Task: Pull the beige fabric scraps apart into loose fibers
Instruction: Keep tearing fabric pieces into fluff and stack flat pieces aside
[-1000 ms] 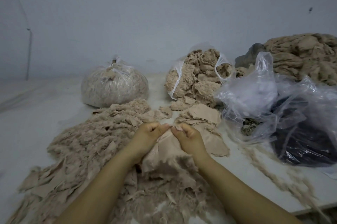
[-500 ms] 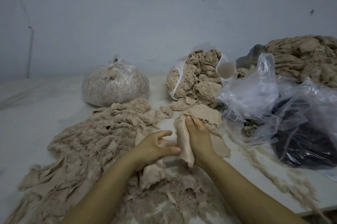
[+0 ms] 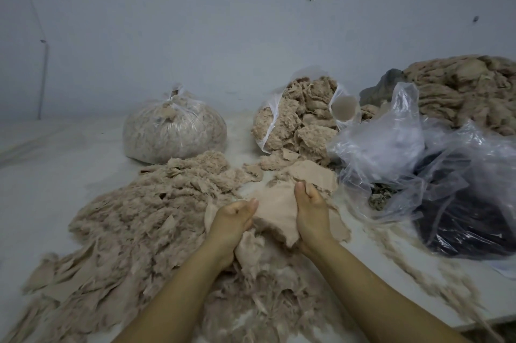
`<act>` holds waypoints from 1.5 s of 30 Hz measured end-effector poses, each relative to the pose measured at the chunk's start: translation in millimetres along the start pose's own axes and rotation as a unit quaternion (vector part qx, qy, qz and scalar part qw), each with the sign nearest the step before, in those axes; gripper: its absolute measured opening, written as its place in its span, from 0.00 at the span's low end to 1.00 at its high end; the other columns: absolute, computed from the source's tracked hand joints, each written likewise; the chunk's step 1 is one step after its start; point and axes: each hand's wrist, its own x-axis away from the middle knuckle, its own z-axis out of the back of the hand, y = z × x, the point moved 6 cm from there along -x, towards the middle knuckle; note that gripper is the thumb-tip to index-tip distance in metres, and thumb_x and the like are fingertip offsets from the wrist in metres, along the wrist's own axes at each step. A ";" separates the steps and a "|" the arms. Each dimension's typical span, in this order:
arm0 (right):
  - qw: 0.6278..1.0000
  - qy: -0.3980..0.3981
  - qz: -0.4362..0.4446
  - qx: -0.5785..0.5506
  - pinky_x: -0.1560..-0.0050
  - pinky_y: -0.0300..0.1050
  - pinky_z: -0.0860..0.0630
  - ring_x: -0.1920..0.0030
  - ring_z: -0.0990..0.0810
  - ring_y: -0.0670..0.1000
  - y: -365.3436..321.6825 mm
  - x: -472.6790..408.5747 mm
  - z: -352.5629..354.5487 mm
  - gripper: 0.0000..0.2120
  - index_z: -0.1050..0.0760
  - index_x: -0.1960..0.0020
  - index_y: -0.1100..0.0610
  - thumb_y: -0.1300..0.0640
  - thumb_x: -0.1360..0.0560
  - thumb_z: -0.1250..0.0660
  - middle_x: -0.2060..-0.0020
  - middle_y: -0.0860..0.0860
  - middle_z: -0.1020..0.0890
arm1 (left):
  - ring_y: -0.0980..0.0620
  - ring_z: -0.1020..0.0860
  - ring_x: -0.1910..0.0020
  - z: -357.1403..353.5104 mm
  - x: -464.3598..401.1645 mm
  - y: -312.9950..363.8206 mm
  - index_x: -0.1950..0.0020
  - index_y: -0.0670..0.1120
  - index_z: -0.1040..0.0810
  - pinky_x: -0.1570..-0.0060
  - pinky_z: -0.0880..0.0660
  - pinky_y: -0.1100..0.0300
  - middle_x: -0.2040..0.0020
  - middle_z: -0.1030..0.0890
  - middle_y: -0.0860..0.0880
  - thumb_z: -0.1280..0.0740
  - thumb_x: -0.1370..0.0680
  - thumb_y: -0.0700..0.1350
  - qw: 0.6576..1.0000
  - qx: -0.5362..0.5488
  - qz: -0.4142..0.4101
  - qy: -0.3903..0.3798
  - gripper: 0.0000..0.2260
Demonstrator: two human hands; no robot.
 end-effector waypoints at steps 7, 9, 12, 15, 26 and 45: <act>0.988 0.060 -0.024 0.141 0.61 0.47 0.32 0.61 0.27 0.52 2.5 -40.2 41.7 0.15 0.26 0.51 0.62 0.50 0.19 0.42 0.62 0.56 0.23 | 0.53 0.28 0.70 31.5 -3.1 5.5 0.63 0.43 0.24 0.64 0.29 0.60 0.71 0.24 0.48 0.36 0.20 0.45 0.995 -0.039 -0.023 0.085 0.12; 0.945 0.042 -0.071 0.316 0.48 0.50 0.29 0.48 0.25 0.57 6.8 -51.1 58.9 0.16 0.30 0.38 0.58 0.48 0.20 0.41 0.46 0.58 0.22 | 0.56 0.31 0.75 34.3 -3.0 4.3 0.62 0.43 0.24 0.63 0.31 0.62 0.76 0.29 0.51 0.38 0.20 0.46 0.996 -0.051 -0.020 0.065 0.13; 0.917 0.021 -0.029 0.397 0.36 0.52 0.32 0.36 0.30 0.57 -2.5 -40.5 52.9 0.20 0.33 0.33 0.56 0.49 0.21 0.39 0.36 0.58 0.29 | 0.59 0.29 0.77 24.7 -4.6 4.4 0.59 0.42 0.22 0.49 0.36 0.59 0.77 0.30 0.53 0.39 0.19 0.47 0.998 -0.037 -0.017 0.038 0.13; 0.964 -0.163 -0.040 0.205 0.55 0.36 0.26 0.56 0.23 0.45 -4.8 0.8 5.3 0.16 0.26 0.49 0.52 0.39 0.26 0.37 0.54 0.49 0.21 | 0.56 0.29 0.72 12.4 -8.4 5.0 0.58 0.44 0.21 0.54 0.33 0.57 0.75 0.28 0.53 0.39 0.19 0.49 0.999 -0.019 -0.031 0.037 0.13; 0.983 -0.141 -0.053 0.108 0.58 0.44 0.28 0.62 0.25 0.48 12.6 32.8 -25.1 0.08 0.24 0.61 0.55 0.59 0.23 0.34 0.65 0.50 0.22 | 0.45 0.20 0.56 19.1 1.0 4.6 0.56 0.40 0.19 0.51 0.23 0.50 0.57 0.16 0.40 0.31 0.25 0.47 0.993 -0.114 -0.027 -0.004 0.10; 0.993 -0.080 0.006 0.088 0.74 0.34 0.39 0.76 0.39 0.41 11.8 29.7 -13.9 0.24 0.33 0.76 0.51 0.54 0.23 0.33 0.80 0.42 0.36 | 0.48 0.28 0.61 22.9 3.8 10.2 0.59 0.45 0.31 0.59 0.31 0.55 0.60 0.26 0.45 0.43 0.18 0.48 0.979 -0.142 -0.092 0.114 0.12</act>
